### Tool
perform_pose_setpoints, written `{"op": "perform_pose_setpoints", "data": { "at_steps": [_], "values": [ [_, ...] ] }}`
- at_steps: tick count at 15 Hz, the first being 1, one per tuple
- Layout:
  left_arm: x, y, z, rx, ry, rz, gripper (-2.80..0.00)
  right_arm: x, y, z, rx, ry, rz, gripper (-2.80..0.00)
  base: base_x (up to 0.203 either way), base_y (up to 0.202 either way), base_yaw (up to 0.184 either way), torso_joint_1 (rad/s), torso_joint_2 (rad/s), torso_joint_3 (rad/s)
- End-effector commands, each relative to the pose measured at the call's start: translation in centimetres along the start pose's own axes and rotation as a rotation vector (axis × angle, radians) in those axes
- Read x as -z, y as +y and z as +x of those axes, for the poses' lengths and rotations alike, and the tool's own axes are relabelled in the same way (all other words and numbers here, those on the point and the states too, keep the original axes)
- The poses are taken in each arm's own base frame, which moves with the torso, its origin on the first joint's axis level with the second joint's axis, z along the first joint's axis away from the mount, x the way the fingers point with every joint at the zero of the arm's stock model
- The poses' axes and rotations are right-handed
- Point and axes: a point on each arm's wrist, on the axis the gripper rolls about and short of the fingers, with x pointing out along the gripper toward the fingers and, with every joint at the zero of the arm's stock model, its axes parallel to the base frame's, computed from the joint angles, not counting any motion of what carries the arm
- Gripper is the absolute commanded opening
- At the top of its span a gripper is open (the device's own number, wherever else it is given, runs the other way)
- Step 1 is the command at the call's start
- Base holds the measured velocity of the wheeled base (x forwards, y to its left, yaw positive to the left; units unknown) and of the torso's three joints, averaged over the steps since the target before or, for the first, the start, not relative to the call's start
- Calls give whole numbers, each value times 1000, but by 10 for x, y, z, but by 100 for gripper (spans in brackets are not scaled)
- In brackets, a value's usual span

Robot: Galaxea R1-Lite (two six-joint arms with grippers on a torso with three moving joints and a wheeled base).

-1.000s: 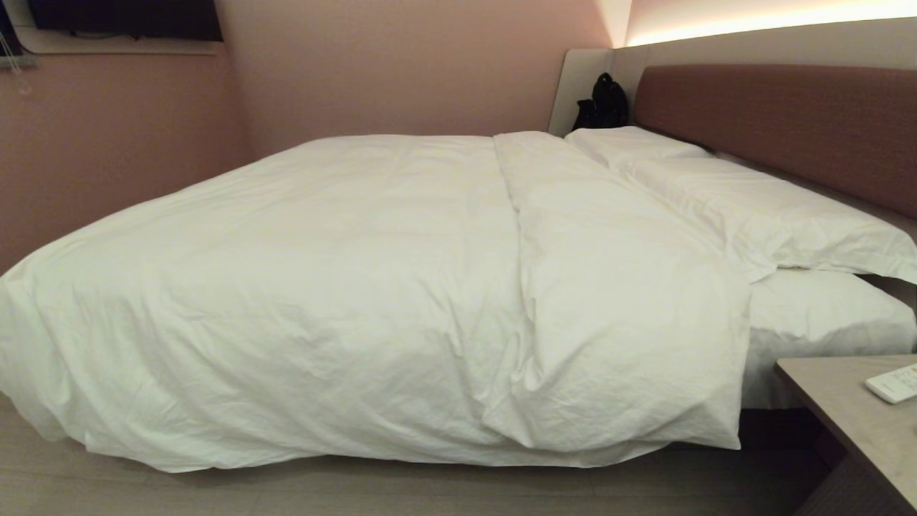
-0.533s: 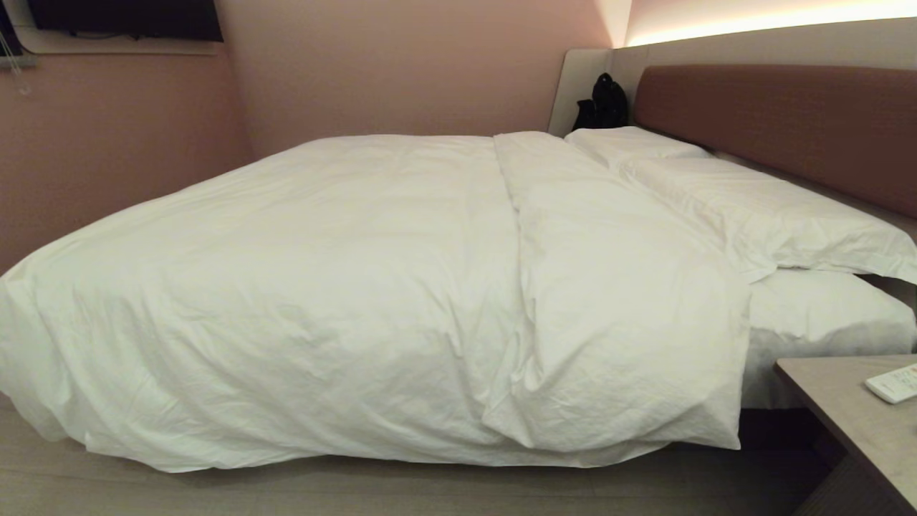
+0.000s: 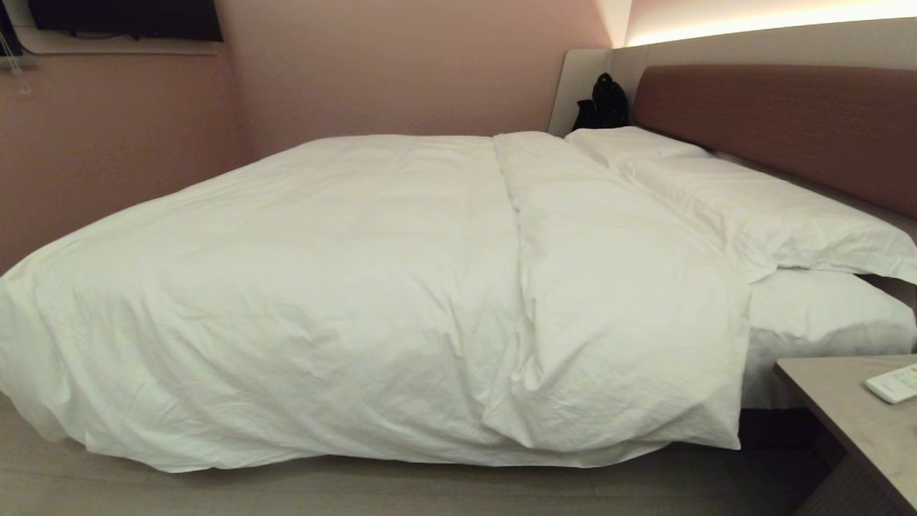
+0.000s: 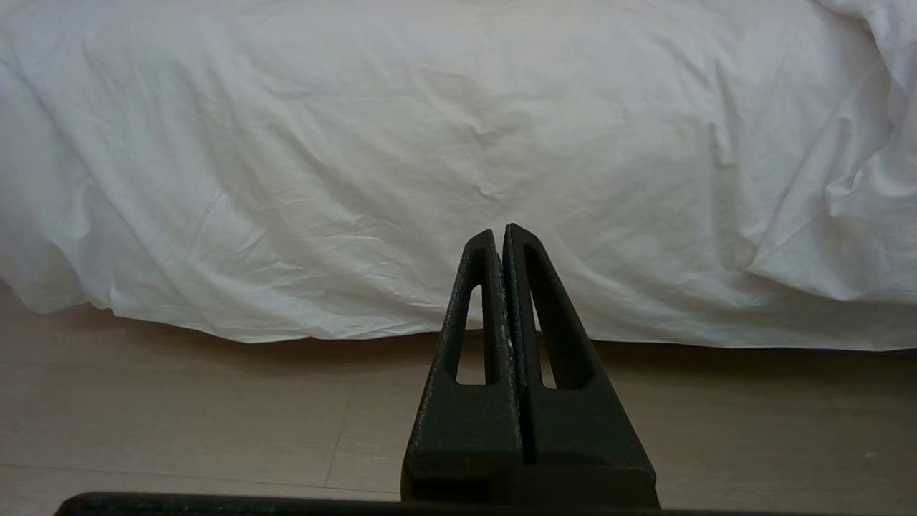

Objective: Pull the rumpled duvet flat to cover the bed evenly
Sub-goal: Flatten the corners of the folded blanket

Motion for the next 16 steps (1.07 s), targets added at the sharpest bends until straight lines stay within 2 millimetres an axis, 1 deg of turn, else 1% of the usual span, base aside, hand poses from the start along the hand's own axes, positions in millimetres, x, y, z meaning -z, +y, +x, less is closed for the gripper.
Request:
{"op": "perform_pose_setpoints", "data": {
  "at_steps": [1, 16],
  "values": [
    [0, 0, 0, 0, -1, 0, -280, 0, 0, 0, 0, 0, 0, -280, 0, 0, 0, 0, 0, 0],
    [0, 0, 0, 0, -1, 0, -280, 0, 0, 0, 0, 0, 0, -280, 0, 0, 0, 0, 0, 0]
  ]
}}
